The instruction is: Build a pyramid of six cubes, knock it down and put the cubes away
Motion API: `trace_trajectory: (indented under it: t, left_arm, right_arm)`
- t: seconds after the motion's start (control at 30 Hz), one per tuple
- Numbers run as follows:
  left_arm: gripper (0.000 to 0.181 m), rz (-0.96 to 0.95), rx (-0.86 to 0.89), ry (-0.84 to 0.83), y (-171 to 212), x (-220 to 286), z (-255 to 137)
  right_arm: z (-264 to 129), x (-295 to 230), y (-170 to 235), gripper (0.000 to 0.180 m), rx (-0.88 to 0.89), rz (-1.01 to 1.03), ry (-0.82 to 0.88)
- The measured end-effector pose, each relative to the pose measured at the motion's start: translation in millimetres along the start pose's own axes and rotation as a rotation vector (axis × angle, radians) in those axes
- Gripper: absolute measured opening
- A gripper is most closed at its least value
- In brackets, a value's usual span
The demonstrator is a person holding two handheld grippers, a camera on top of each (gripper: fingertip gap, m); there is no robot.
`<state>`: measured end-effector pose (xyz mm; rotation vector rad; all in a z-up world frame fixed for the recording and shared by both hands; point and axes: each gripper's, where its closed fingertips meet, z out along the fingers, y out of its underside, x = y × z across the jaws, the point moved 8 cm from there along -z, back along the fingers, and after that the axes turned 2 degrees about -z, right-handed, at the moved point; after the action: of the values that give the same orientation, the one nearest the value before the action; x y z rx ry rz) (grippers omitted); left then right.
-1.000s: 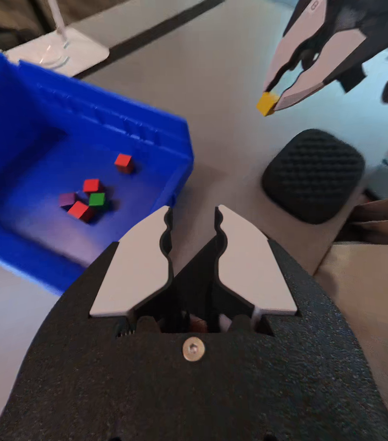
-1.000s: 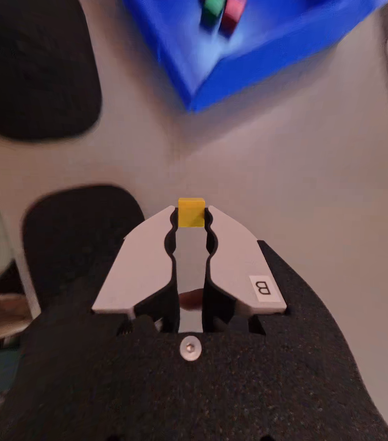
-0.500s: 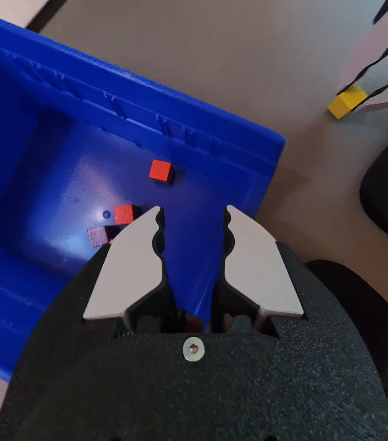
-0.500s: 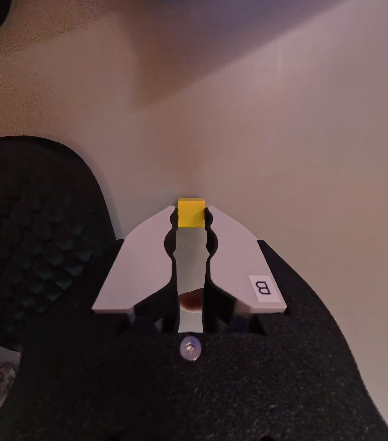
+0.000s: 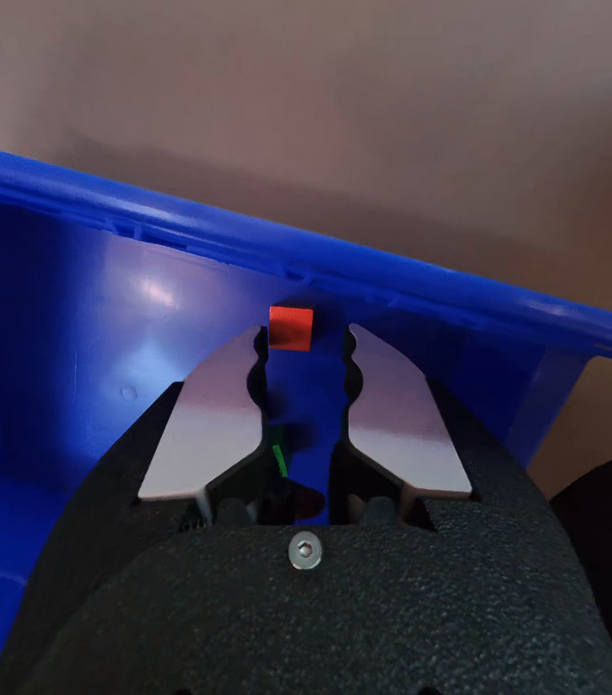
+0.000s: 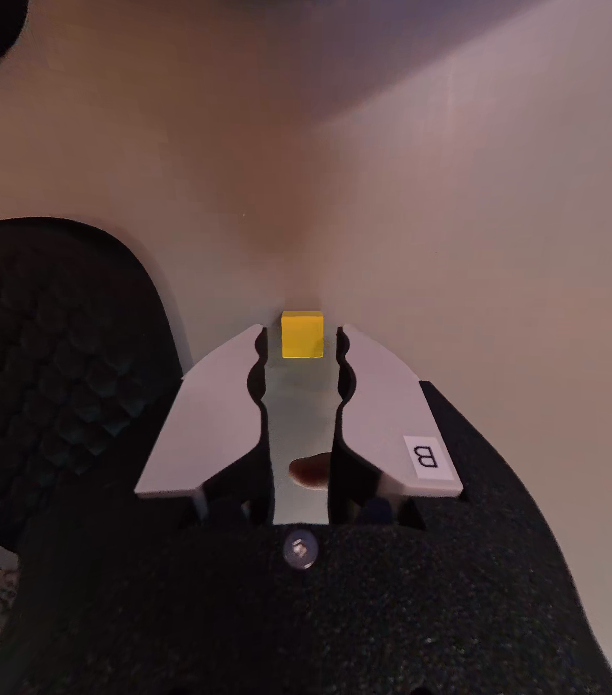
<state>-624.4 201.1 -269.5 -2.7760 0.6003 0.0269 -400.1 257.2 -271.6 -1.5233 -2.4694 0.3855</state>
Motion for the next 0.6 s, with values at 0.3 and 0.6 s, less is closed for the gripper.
trace_trajectory:
  t: [0.3, 0.6]
  left_arm:
    - [0.022, -0.129, 0.330, 0.174, 14, 11, -42]
    - [0.021, -0.081, 1.476, 0.756, 22, 123, -141]
  right_arm:
    - [-40, -2, -13, 0.037, 0.480, 0.080, 0.035]
    - [-93, -46, -51, 0.041, 1.413, 0.356, -0.259]
